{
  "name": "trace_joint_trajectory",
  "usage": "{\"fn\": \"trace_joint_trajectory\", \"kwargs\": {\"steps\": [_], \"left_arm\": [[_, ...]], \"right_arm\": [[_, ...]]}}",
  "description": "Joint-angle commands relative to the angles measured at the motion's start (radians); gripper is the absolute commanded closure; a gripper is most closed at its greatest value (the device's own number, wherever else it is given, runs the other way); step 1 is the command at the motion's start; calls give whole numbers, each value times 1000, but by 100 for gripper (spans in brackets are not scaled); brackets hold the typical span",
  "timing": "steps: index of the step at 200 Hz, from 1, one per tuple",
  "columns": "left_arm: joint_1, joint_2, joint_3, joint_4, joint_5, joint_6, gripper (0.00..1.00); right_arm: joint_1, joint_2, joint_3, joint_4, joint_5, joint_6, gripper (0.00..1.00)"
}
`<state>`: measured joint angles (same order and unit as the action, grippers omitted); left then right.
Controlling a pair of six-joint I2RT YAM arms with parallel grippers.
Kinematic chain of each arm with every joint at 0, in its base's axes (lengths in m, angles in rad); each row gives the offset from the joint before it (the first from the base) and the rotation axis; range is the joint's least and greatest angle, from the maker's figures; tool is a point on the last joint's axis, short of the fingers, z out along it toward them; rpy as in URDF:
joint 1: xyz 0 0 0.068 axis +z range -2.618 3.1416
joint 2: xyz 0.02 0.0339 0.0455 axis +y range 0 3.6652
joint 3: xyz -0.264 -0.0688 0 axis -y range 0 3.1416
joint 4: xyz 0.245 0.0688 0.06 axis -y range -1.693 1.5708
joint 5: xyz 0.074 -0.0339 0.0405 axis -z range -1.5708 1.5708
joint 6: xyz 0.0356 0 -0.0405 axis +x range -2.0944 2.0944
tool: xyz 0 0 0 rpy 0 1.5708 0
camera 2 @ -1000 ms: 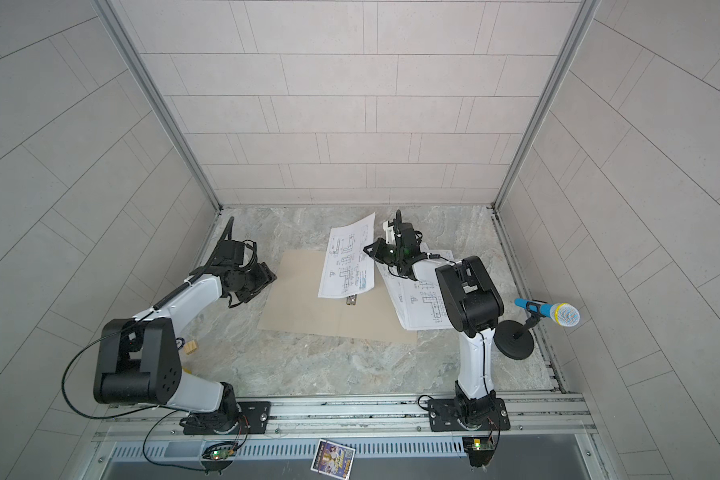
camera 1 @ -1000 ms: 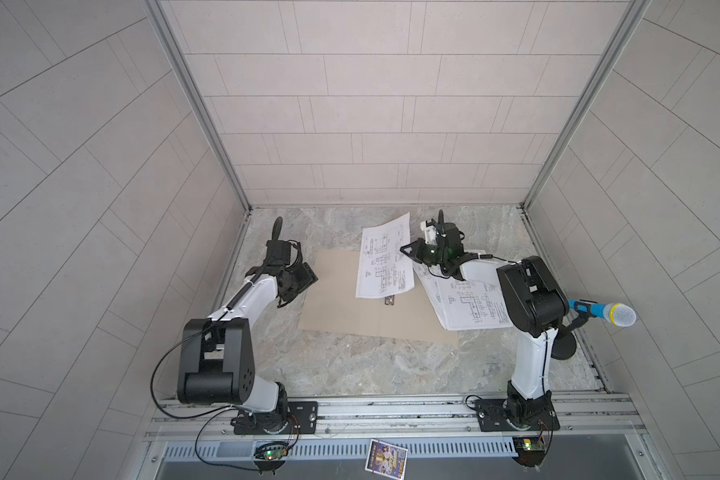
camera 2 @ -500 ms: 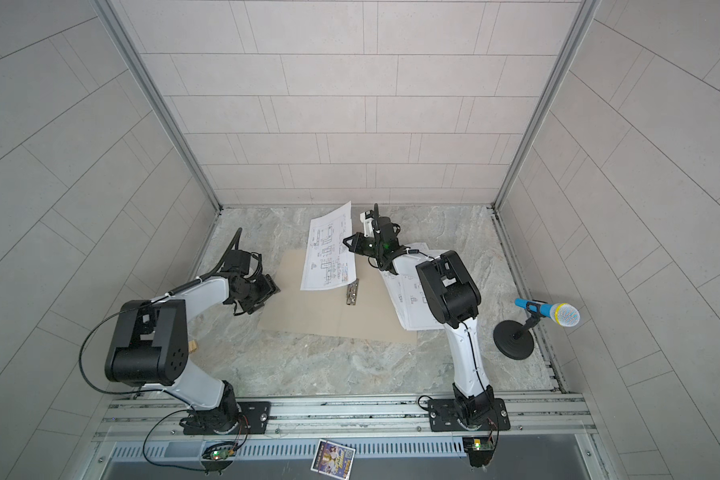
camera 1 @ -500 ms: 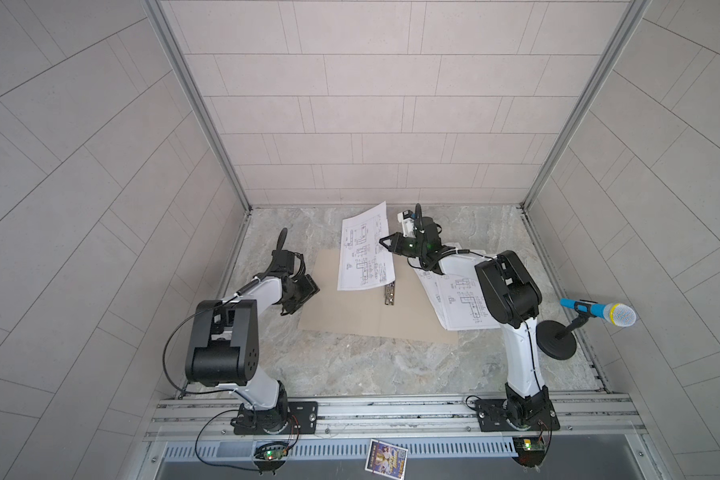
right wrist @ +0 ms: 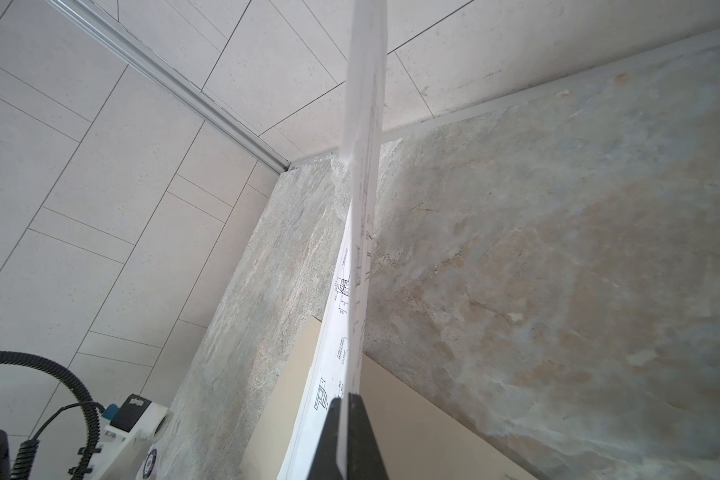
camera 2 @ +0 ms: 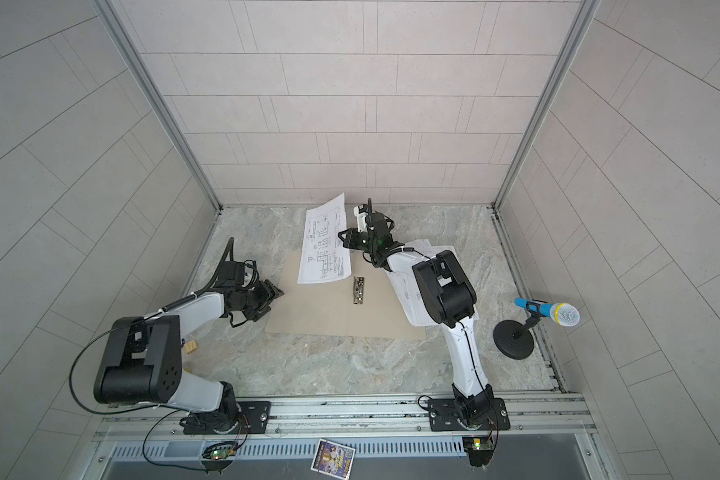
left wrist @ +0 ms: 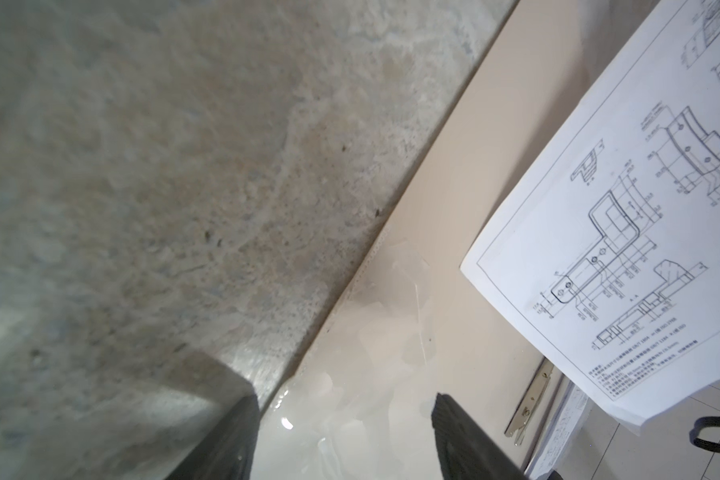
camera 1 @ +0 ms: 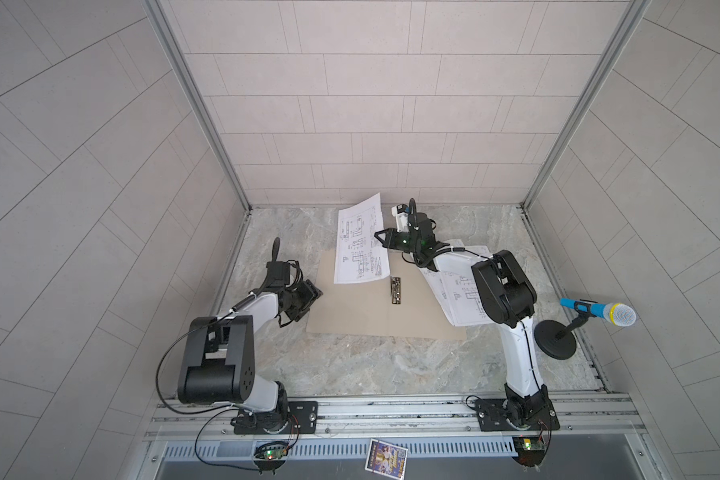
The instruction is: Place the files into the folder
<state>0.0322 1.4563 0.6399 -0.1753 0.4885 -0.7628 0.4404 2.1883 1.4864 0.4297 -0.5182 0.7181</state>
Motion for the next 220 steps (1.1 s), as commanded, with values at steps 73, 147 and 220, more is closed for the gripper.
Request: {"fn": "trace_joint_trajectory", "kwargs": {"steps": [73,147,220], "left_arm": [[8,-107,-63,10,66,-82,28],[14,-69,-81,92,125,-120,27],[72,-94,-112,73,124,-119,27]], "right_arm": [[50,56,95,-74,-25,-99,100],[59,83,123,-65,-78,-146,100],[59,121,168,-59,-145,-166,100]]}}
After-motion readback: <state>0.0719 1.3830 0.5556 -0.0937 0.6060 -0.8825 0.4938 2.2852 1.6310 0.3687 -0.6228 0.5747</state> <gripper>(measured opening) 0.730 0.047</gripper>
